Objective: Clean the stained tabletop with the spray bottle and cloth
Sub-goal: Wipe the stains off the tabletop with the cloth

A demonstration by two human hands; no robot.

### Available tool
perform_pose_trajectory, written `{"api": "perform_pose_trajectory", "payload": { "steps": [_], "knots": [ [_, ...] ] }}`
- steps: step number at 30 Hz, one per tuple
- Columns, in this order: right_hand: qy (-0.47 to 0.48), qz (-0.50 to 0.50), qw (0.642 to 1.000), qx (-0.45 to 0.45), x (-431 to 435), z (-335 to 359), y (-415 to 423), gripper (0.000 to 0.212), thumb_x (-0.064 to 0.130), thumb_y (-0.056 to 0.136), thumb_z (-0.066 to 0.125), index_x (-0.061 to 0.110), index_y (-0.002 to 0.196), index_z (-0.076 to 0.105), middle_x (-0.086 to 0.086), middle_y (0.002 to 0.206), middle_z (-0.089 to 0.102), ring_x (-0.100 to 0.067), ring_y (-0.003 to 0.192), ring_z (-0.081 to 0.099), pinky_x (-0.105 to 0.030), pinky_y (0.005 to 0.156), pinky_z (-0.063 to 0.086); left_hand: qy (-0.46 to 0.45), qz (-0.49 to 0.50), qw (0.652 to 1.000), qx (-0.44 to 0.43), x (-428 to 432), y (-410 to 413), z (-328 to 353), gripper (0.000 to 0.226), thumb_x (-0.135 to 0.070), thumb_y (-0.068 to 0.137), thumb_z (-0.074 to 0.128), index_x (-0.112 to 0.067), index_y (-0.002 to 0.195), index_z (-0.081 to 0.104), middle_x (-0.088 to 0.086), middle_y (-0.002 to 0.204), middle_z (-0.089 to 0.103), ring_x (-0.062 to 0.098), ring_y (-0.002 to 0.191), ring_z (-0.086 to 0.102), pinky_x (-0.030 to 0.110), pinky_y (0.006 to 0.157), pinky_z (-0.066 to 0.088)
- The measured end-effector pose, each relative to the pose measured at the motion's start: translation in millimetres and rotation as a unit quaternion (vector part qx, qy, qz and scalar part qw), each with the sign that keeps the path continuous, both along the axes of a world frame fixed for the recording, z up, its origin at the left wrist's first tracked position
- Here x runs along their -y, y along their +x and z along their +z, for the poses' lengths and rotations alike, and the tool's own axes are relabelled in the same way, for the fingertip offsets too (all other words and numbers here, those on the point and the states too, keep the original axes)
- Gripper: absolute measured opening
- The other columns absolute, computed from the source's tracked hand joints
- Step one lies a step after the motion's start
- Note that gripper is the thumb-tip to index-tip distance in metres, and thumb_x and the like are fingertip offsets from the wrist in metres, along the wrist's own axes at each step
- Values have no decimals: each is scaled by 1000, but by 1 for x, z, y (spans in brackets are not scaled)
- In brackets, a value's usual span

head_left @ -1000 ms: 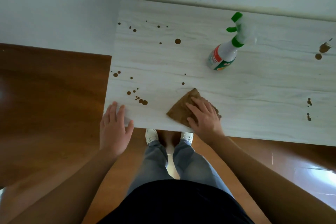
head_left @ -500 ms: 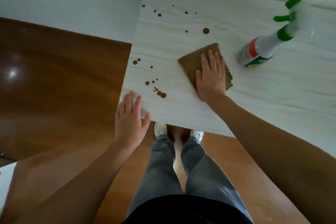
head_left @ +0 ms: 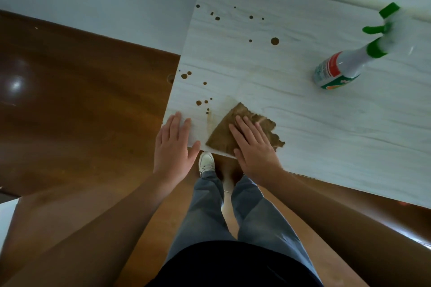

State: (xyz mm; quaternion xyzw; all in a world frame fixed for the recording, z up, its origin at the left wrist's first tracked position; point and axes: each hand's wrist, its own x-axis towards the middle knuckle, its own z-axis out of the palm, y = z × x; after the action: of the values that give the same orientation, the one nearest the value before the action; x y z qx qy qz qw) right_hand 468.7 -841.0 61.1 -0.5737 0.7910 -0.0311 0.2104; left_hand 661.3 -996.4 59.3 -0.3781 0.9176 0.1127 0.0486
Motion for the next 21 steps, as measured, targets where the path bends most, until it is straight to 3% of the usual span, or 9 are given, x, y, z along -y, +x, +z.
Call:
{"api": "perform_pose_trajectory", "payload": {
  "steps": [4, 9, 15, 18, 21],
  "knots": [
    [7, 5, 1000, 14, 10, -1, 2, 61, 37, 103, 37, 22, 160, 20, -5, 169, 12, -25, 156, 2, -47, 126, 5, -7, -8, 1000, 2, 7, 7, 2, 60, -53, 101, 50, -15, 147, 48, 15, 161, 38, 34, 150, 35, 52, 120, 36],
    [-24, 32, 999, 12, 88, -5, 5, 59, 38, 104, 36, 21, 159, 24, -6, 168, 14, -25, 156, 5, -44, 127, 2, -9, 36, 999, -33, 15, 27, 8, 50, -44, 103, 51, -15, 144, 51, 14, 158, 43, 32, 148, 40, 47, 117, 39],
    [-30, -108, 993, -38, 175, -4, -22, 59, 39, 105, 34, 21, 160, 21, -6, 168, 13, -25, 156, 4, -41, 127, -2, -19, -3, 999, -37, 27, 37, 6, 51, -44, 103, 53, -14, 144, 52, 13, 156, 47, 32, 146, 43, 49, 117, 42],
    [-18, -124, 990, -66, 176, -5, -17, 61, 40, 105, 32, 19, 160, 17, -7, 169, 10, -26, 156, 2, -44, 127, -1, -10, -12, 999, -42, 30, 30, 3, 53, -46, 103, 51, -14, 144, 51, 14, 157, 46, 32, 147, 43, 50, 116, 43],
    [-24, -68, 996, -50, 145, -5, -1, 62, 37, 105, 35, 17, 160, 18, -7, 169, 11, -25, 156, 3, -46, 127, 3, 7, -13, 998, -55, 31, 22, -1, 52, -43, 101, 54, -13, 144, 51, 16, 157, 44, 33, 147, 41, 48, 115, 45]
  ]
}}
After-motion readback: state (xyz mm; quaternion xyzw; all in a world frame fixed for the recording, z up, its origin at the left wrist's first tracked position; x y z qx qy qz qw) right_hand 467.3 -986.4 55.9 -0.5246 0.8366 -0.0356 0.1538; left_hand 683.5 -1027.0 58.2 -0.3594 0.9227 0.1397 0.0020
